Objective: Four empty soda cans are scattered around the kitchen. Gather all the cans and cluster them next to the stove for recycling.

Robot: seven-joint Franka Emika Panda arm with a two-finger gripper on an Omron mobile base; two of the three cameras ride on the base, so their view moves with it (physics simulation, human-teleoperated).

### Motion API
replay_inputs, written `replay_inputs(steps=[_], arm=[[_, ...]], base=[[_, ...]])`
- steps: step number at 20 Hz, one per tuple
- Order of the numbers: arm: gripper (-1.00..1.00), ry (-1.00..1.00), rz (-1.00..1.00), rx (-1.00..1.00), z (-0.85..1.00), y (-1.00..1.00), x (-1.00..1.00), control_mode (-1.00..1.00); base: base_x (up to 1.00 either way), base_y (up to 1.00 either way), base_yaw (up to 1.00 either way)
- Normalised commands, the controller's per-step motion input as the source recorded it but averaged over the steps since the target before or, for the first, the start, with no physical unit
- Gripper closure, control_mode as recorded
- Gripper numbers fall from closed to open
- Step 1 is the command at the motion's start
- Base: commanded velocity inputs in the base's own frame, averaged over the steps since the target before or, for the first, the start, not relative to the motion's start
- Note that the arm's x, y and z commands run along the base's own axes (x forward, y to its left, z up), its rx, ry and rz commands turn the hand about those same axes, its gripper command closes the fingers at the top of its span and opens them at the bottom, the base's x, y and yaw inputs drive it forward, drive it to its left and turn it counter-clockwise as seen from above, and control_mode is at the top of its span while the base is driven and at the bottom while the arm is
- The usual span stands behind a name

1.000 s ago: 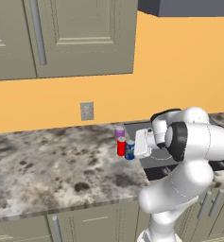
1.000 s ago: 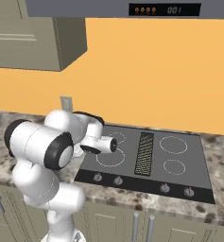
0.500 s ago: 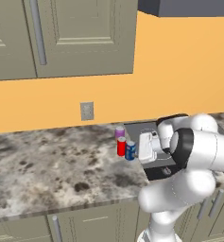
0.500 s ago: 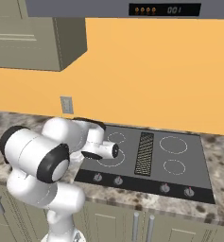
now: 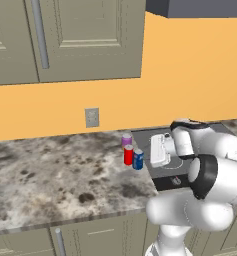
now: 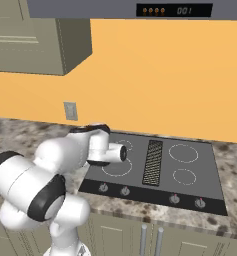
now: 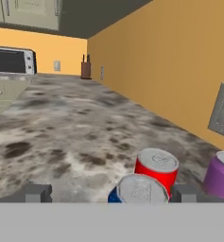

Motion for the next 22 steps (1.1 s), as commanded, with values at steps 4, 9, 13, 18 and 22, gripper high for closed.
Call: replay_inputs(steps=[4,9,13,18,22], arm=[[-1.00,0.03,0.00,-0.01,0.53,-0.16,-0.20,-1.00],[-1.00,0.03,0.00,-0.03,0.53,-0.23,-0.37,-1.00],[-1.00,0.00,0.03,-0.06,0.50,-0.09,-0.57,-1.00],[-1.00,-0.03,0.09,-0.06,0.39,-0.01,-0.62,-1.00],[-1.00,-0.09,0.12,-0.06,0.28,0.00,-0.67,-1.00]], base=[[0.00,0.00,0.00],[0.00,0.00,0.00],[0.00,0.00,0.00],[0.00,0.00,0.00],[0.00,0.00,0.00]])
